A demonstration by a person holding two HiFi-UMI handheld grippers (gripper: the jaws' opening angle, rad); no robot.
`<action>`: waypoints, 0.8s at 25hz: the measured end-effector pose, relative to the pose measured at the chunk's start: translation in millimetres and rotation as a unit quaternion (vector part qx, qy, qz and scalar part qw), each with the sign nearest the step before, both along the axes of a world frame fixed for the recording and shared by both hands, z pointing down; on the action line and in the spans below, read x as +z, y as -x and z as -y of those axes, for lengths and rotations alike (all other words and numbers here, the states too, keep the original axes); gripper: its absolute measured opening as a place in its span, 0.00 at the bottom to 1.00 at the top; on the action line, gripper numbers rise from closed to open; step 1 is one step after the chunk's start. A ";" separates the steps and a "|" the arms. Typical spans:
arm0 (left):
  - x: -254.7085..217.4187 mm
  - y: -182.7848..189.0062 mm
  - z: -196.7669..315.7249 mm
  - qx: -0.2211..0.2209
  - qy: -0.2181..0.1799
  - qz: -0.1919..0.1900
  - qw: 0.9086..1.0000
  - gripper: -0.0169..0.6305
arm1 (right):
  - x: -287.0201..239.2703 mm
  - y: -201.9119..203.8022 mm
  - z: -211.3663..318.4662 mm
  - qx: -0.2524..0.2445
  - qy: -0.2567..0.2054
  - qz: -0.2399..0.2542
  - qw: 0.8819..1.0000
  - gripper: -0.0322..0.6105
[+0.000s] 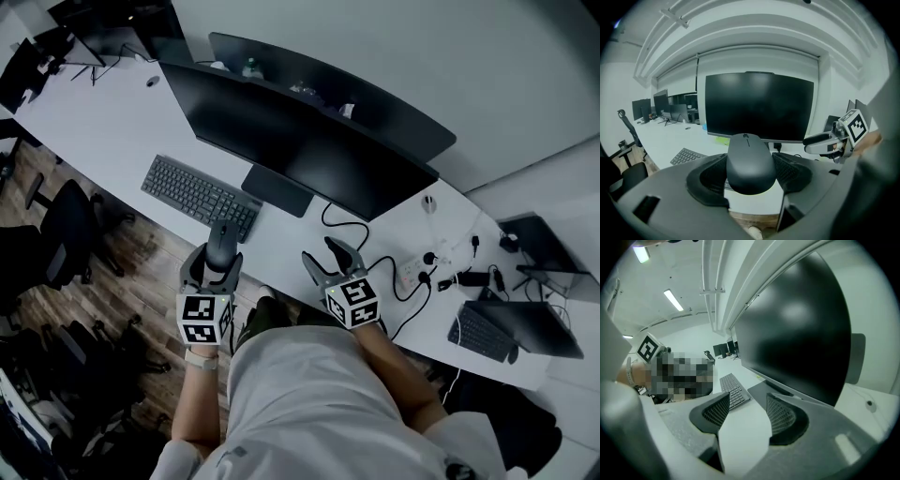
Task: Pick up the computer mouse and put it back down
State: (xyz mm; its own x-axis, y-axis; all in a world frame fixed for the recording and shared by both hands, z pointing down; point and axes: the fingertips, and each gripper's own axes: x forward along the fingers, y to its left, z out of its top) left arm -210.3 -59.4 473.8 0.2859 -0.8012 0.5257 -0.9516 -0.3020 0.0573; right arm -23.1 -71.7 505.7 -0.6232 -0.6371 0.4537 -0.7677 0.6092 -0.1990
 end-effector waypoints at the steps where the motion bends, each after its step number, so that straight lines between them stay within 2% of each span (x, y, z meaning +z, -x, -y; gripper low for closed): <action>1: 2.6 -5.5 2.4 0.008 0.003 -0.001 1.000 0.47 | 0.6 -6.1 -0.7 0.009 0.001 -0.001 1.000 0.43; 10: 30.0 -62.6 23.5 0.097 0.032 0.002 0.995 0.47 | 7.4 -66.0 -13.1 0.095 0.014 -0.010 0.995 0.43; 20: 77.1 -118.3 36.0 0.193 0.078 0.009 0.978 0.47 | 22.1 -114.5 -41.5 0.189 0.043 -0.021 0.981 0.44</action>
State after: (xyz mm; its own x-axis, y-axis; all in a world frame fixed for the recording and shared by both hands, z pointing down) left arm -92.1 -95.4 550.9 0.5411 -0.5445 0.6409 -0.7699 -0.6274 0.1169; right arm 91.4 -30.2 527.9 -0.3291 -0.7779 0.5354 -0.9442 0.2615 -0.2005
